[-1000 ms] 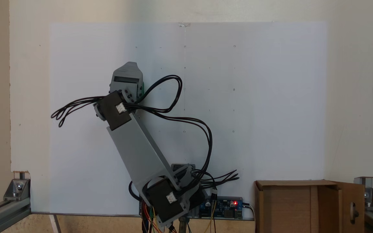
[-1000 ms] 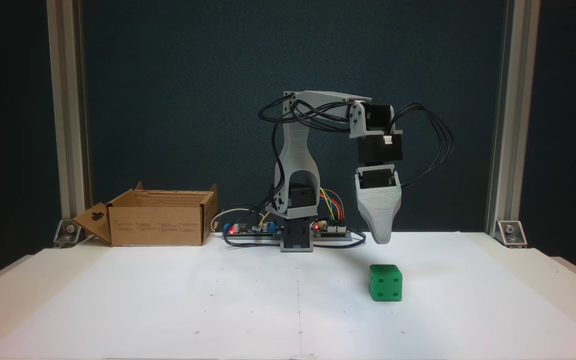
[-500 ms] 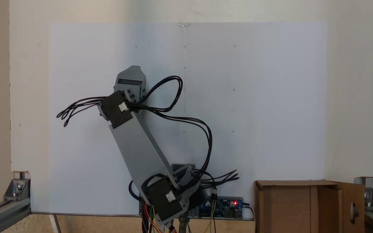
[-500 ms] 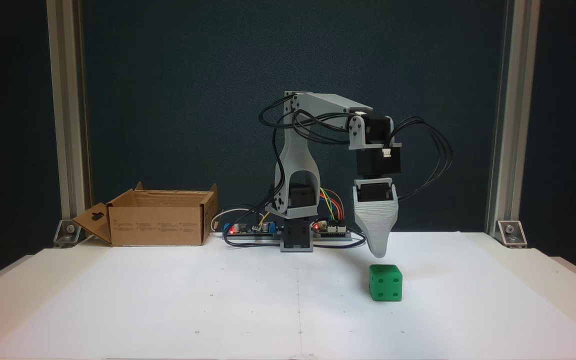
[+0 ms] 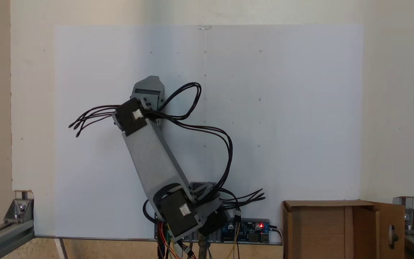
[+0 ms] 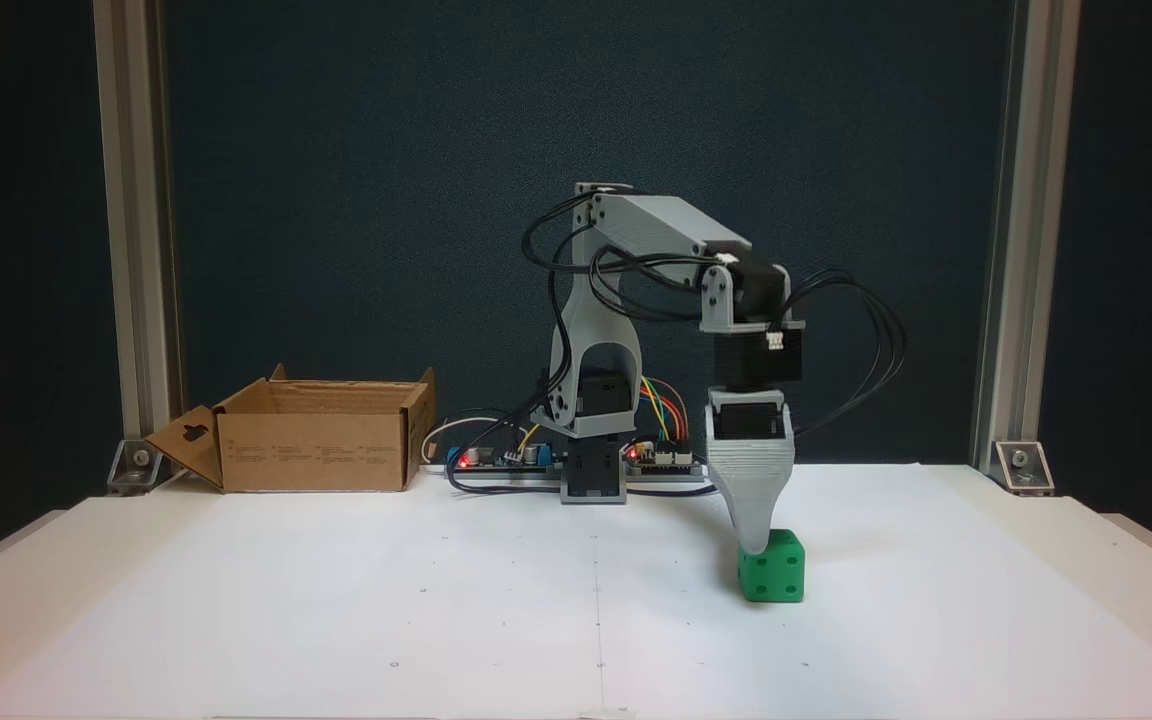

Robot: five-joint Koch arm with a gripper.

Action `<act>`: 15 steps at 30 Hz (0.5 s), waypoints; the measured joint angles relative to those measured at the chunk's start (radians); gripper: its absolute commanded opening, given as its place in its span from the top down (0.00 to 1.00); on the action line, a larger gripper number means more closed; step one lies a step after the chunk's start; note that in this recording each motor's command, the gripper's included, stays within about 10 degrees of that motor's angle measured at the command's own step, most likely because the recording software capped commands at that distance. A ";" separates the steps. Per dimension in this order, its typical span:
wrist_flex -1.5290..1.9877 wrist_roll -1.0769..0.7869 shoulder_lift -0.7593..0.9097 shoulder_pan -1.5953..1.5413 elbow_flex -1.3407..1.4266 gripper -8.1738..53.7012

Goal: Grasp a green dice and put it in the bin.

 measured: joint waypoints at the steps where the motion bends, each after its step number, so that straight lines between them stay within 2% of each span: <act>1: -0.006 0.000 -0.009 0.000 0.000 0.20; 15: -0.048 0.000 -0.078 -0.034 0.005 0.22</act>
